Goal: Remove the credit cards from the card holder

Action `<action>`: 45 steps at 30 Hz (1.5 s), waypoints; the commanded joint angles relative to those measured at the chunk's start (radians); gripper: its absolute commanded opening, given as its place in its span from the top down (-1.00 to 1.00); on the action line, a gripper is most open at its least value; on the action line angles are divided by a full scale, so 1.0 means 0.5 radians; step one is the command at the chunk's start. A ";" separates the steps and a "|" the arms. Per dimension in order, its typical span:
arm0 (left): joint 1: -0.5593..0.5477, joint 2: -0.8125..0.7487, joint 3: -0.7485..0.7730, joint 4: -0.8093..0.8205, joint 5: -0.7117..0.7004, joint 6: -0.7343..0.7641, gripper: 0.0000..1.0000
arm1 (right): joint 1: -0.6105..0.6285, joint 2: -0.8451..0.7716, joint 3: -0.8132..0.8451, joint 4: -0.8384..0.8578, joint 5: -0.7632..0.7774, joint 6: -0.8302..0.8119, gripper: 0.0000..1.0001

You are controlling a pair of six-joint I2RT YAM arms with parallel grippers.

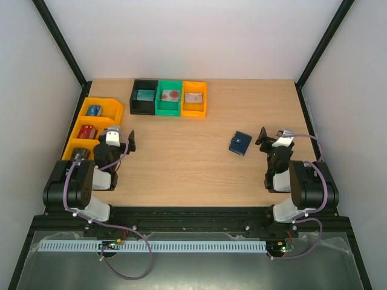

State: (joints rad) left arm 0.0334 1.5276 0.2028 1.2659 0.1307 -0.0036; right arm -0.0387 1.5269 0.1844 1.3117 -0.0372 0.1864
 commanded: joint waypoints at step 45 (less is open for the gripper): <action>0.062 -0.597 1.714 -3.102 1.389 -0.074 -0.99 | 0.068 0.493 1.262 -2.568 -1.082 0.820 0.75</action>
State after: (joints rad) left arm 0.0711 1.2121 1.0660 -0.2687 0.8131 -0.0189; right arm -0.0071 1.7264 0.8162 0.0353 -0.4721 0.5869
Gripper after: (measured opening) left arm 0.995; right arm 0.279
